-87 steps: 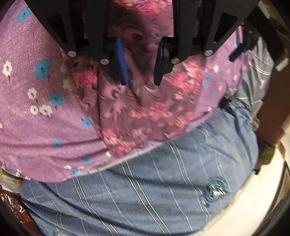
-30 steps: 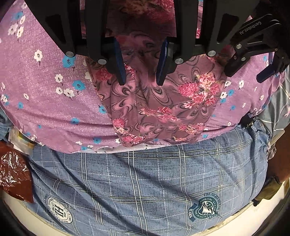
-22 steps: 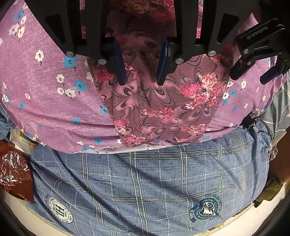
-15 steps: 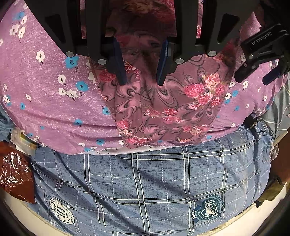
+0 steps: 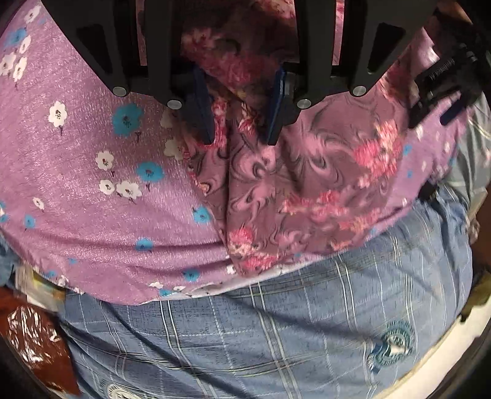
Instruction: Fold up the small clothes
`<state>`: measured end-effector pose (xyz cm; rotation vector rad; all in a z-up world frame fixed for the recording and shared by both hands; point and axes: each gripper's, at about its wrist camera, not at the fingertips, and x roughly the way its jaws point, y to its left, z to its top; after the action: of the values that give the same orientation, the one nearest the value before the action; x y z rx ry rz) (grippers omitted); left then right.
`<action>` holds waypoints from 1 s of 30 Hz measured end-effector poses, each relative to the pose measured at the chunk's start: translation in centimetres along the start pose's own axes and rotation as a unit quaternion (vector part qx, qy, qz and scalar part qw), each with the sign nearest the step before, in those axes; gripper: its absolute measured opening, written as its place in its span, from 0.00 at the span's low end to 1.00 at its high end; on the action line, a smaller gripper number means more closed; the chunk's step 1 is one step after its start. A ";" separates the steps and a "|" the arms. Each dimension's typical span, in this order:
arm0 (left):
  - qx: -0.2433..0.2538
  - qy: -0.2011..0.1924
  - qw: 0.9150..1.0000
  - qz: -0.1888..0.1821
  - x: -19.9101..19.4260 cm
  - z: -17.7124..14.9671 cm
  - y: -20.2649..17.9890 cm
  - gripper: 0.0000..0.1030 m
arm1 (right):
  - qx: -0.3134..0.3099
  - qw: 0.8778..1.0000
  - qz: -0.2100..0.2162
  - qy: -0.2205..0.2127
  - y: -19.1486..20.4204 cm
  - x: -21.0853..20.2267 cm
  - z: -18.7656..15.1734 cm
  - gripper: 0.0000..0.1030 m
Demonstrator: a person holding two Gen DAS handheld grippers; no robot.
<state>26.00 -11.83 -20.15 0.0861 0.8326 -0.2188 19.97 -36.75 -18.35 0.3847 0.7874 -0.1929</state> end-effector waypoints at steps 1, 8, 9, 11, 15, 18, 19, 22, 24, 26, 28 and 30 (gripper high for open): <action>-0.003 -0.002 1.000 -0.004 -0.1 0.1 0.1 1.00 | 0.008 1.000 0.005 -0.006 -0.2 -0.2 0.3 0.34; 0.015 -0.023 0.999 -0.032 -1.2 0.1 -0.5 1.00 | 0.049 0.997 0.019 -0.047 -1.7 0.0 2.9 0.37; 0.019 -0.021 0.999 -0.033 -1.1 0.2 -0.6 1.00 | 0.050 0.998 0.027 -0.037 -1.7 0.7 2.9 0.37; 0.031 -0.019 0.999 -0.033 -1.0 0.0 -1.1 1.00 | 0.037 0.999 0.036 0.018 -1.3 3.2 2.8 0.37; 0.039 -0.026 0.998 -0.044 -1.2 0.1 -1.4 1.00 | 0.040 0.999 0.036 -0.003 -1.3 2.2 2.7 0.38; 0.040 -0.031 0.997 -0.059 -1.3 0.4 -1.4 1.00 | 0.038 0.998 0.044 -0.023 -1.5 0.4 2.6 0.38; 0.039 -0.031 0.996 -0.067 -1.2 0.6 -1.2 1.00 | 0.037 0.998 0.045 -0.028 -1.7 0.0 2.6 0.38; 0.030 -0.024 0.994 -0.105 -1.0 1.1 -0.8 1.00 | 0.043 0.997 0.059 -0.036 -2.9 -0.9 2.5 0.40; 0.022 -0.020 0.991 -0.131 -1.0 1.3 -0.6 1.00 | 0.059 0.995 0.073 -0.034 -3.9 -1.2 2.5 0.44; 0.024 -0.023 0.990 -0.140 -1.0 1.4 -0.6 1.00 | 0.080 0.992 0.087 -0.033 -5.0 -1.2 2.6 0.46; 0.031 -0.029 0.989 -0.143 -1.0 1.4 -0.8 1.00 | 0.087 0.992 0.087 -0.032 -5.6 -1.2 2.5 0.47; 0.037 -0.036 0.989 -0.140 -1.1 1.4 -1.2 1.00 | 0.085 0.993 0.078 -0.032 -5.8 -1.2 2.4 0.47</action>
<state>25.99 -13.03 -18.38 0.0305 0.7628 -0.5159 18.91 -42.99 -17.45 0.5964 0.6772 -0.1247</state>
